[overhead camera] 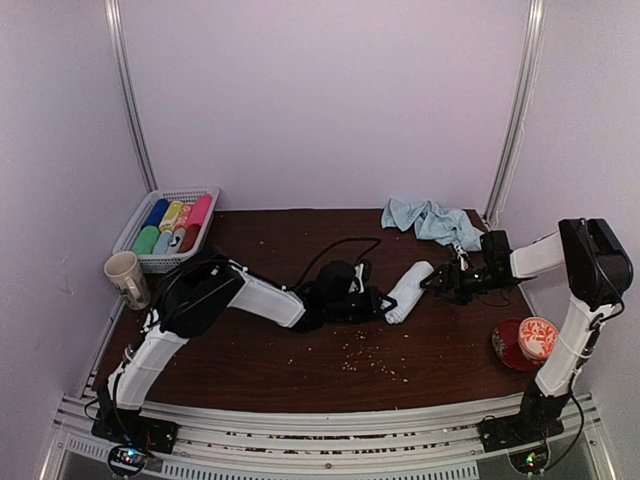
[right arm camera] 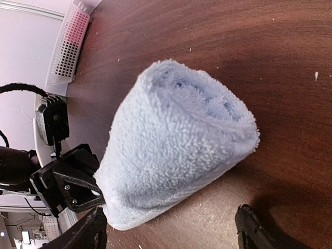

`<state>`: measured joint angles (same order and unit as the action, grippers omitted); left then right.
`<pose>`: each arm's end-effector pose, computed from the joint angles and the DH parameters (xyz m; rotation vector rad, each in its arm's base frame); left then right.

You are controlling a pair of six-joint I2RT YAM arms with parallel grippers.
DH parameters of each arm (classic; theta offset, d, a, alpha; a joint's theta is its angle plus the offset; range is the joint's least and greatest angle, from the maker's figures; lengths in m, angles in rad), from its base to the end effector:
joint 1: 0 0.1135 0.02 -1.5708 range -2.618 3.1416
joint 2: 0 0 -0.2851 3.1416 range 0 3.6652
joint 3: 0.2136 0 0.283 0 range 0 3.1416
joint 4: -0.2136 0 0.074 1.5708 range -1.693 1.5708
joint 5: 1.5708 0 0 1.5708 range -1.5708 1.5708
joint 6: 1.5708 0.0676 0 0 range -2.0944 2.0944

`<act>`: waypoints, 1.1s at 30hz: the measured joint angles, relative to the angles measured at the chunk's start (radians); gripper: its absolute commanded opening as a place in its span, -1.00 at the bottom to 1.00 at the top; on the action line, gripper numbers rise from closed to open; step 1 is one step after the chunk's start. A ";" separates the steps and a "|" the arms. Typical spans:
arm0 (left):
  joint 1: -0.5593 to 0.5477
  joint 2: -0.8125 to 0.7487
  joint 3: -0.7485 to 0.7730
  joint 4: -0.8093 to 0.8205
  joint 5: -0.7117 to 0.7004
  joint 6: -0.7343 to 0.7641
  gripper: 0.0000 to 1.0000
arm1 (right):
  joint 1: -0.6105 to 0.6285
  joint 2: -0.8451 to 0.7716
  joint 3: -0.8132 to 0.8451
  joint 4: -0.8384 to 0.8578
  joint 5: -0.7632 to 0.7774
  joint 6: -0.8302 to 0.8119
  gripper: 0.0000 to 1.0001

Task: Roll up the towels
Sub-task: Pick up the towel from the center of the board.

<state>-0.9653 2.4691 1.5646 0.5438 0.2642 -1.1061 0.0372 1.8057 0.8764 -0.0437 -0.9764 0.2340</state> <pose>0.3221 -0.4963 0.0616 0.0488 2.2952 -1.5149 0.3605 0.0695 0.1126 -0.1527 2.3896 1.3419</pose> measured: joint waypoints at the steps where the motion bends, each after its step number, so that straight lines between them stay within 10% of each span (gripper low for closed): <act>1: -0.003 0.000 0.009 -0.014 -0.012 0.000 -1.00 | 0.003 0.011 0.000 0.024 -0.004 0.021 0.70; 19: -0.042 0.024 0.111 -0.122 -0.148 -0.004 -1.00 | 0.072 0.143 0.001 0.366 -0.030 0.329 0.35; 28: -0.045 0.031 0.127 -0.134 -0.161 -0.003 -0.98 | 0.083 0.201 0.013 0.453 -0.019 0.406 -0.38; 33: -0.045 0.033 0.137 -0.151 -0.163 0.015 -0.14 | 0.086 0.217 0.030 0.451 -0.018 0.404 -0.59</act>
<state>-1.0100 2.5019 1.7020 0.3927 0.1013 -1.0912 0.1230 2.0224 0.9062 0.4068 -0.9943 0.6384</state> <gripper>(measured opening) 0.235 0.242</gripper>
